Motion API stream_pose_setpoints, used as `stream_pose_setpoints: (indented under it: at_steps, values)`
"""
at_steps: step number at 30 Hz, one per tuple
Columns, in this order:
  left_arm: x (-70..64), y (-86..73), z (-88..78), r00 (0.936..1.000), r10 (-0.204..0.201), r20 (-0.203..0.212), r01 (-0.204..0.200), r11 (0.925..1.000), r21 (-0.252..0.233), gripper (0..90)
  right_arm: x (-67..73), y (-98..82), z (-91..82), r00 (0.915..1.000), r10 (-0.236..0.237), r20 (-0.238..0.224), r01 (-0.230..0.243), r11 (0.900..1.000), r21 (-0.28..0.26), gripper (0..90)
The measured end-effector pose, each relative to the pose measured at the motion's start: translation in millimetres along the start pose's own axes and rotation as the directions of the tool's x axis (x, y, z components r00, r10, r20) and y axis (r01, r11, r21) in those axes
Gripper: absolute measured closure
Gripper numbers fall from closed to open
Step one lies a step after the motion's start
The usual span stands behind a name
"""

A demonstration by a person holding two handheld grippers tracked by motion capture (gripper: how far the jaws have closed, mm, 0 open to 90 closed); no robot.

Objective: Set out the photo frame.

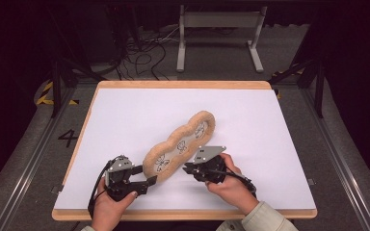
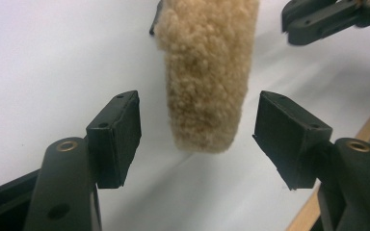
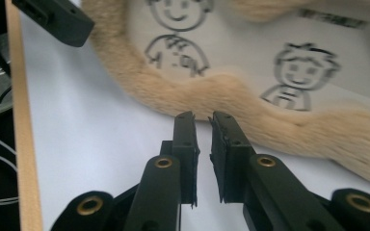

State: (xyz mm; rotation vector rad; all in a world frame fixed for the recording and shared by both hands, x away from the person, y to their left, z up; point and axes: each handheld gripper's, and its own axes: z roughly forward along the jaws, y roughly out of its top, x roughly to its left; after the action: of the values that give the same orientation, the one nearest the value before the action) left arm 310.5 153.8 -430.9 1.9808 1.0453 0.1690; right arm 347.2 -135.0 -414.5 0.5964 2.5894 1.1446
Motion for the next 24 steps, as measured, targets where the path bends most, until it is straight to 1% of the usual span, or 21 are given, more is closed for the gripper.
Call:
stream_pose_setpoints:
  at_steps: [1,2,3,4,5,6,7,9,11,13,16,18,20,21,23,24]
  values:
    - [-0.3,0.7,1.3,0.9999,0.007,-0.015,-0.007,1.0000,-0.001,34.6,-3.3,-0.9,-3.0,0.9999,0.009,0.010,-0.009,1.000,-0.004,79.8]
    - [-1.4,0.8,1.9,0.9995,0.010,-0.030,-0.010,0.9999,0.012,40.2,-6.7,-2.0,-5.8,0.9996,0.016,0.022,-0.016,1.000,-0.008,79.2]
    - [-1.4,0.8,1.9,0.9995,0.010,-0.030,-0.010,0.9999,0.012,48.8,-6.7,-2.0,-5.8,0.9996,0.016,0.022,-0.016,1.000,-0.008,79.2]
    - [0.8,1.1,0.1,0.9998,0.017,-0.013,-0.017,0.9998,0.012,53.5,-13.8,-4.3,-11.5,0.9984,0.041,0.040,-0.040,0.999,-0.022,76.5]
    - [0.8,1.1,0.1,0.9998,0.017,-0.013,-0.017,0.9998,0.012,61.6,-13.8,-4.3,-11.5,0.9984,0.041,0.040,-0.040,0.999,-0.022,76.5]
    - [0.2,1.1,-1.2,1.0000,0.004,-0.009,-0.004,0.9999,0.014,61.6,-17.0,-5.6,-13.3,0.9979,0.045,0.047,-0.044,0.999,-0.026,74.5]
    - [1.3,1.8,-2.3,0.9995,0.017,-0.028,-0.017,0.9998,0.011,63.8,-20.0,-6.9,-14.8,0.9971,0.051,0.056,-0.050,0.998,-0.025,73.8]
    - [3.8,1.9,-2.5,0.9999,-0.003,-0.010,0.003,0.9999,0.013,64.8,-27.5,-9.8,-19.0,0.9945,0.071,0.078,-0.068,0.997,-0.034,72.2]
    - [4.8,1.7,-2.8,0.9999,-0.015,-0.004,0.015,0.9998,0.013,65.5,-33.5,-11.2,-23.1,0.9911,0.092,0.096,-0.088,0.995,-0.042,70.2]
    - [5.0,2.2,-2.9,0.9999,-0.015,-0.001,0.015,0.9998,0.017,65.9,-39.6,-12.0,-28.0,0.9870,0.108,0.118,-0.103,0.993,-0.050,69.6]
    - [6.1,2.2,-2.8,0.9999,-0.015,0.001,0.015,0.9998,0.014,66.1,-54.2,-14.2,-37.6,0.9726,0.160,0.169,-0.149,0.986,-0.075,68.3]
    - [6.2,2.3,-2.8,0.9998,-0.020,0.005,0.020,0.9997,0.016,66.1,-61.8,-15.3,-40.6,0.9646,0.174,0.198,-0.162,0.984,-0.079,68.3]
    - [6.8,2.5,-2.8,0.9997,-0.024,0.005,0.024,0.9996,0.018,66.1,-71.1,-15.7,-42.1,0.9562,0.196,0.217,-0.183,0.980,-0.080,67.8]
    - [7.0,2.5,-2.8,0.9995,-0.031,0.009,0.031,0.9993,0.021,66.2,-76.0,-15.5,-42.1,0.9541,0.202,0.221,-0.189,0.979,-0.079,66.7]
    - [7.7,2.7,-2.8,0.9995,-0.030,0.004,0.030,0.9993,0.021,66.1,-84.4,-14.7,-40.9,0.9479,0.213,0.237,-0.199,0.977,-0.082,64.8]
    - [7.7,2.7,-2.7,0.9995,-0.033,0.003,0.033,0.9993,0.018,66.1,-90.4,-14.1,-39.3,0.9429,0.222,0.248,-0.210,0.975,-0.076,63.4]
